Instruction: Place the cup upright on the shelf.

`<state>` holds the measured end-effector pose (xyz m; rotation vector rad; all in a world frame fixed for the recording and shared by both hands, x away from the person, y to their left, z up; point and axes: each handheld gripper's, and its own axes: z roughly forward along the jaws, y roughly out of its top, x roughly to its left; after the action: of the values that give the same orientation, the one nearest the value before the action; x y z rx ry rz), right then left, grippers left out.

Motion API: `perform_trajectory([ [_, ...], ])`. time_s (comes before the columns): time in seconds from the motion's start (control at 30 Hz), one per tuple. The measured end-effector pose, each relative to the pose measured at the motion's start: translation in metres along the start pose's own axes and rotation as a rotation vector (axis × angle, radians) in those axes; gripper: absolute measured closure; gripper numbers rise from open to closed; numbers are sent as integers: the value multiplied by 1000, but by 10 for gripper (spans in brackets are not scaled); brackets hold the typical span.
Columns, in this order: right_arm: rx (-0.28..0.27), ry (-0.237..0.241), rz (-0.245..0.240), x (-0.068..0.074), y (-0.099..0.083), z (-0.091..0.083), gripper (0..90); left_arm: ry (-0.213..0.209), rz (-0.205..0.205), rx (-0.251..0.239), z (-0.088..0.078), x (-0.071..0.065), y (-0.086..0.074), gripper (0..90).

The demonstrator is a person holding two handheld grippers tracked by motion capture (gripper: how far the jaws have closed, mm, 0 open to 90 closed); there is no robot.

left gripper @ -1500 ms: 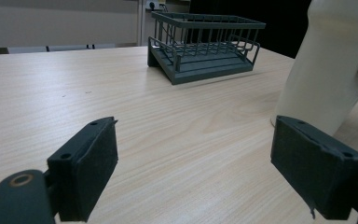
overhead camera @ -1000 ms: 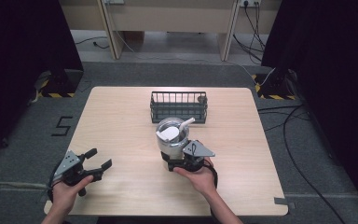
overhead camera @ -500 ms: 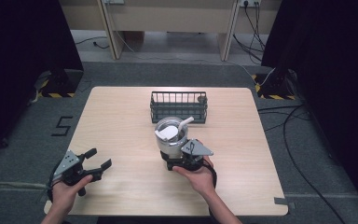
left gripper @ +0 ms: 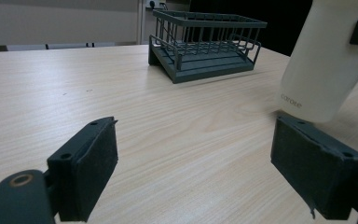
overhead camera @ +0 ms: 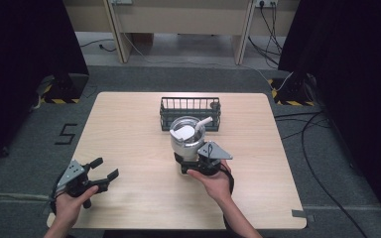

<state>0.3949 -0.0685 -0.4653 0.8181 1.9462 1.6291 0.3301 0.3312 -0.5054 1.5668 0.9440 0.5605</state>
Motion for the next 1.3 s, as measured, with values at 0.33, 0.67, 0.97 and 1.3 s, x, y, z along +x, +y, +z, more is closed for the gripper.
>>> perform_trajectory([
  [0.33,-18,-36,23,-14,14,3,111,2,-3,-1,-1,1,0,141],
  [0.67,-15,-82,49,-32,26,6,111,0,-5,-3,-1,1,0,141],
  [0.97,-25,-117,43,-45,42,10,112,-1,-7,-4,-1,1,0,141],
  [1.3,-40,-146,42,-55,55,13,112,-1,-7,-3,0,1,0,141],
])
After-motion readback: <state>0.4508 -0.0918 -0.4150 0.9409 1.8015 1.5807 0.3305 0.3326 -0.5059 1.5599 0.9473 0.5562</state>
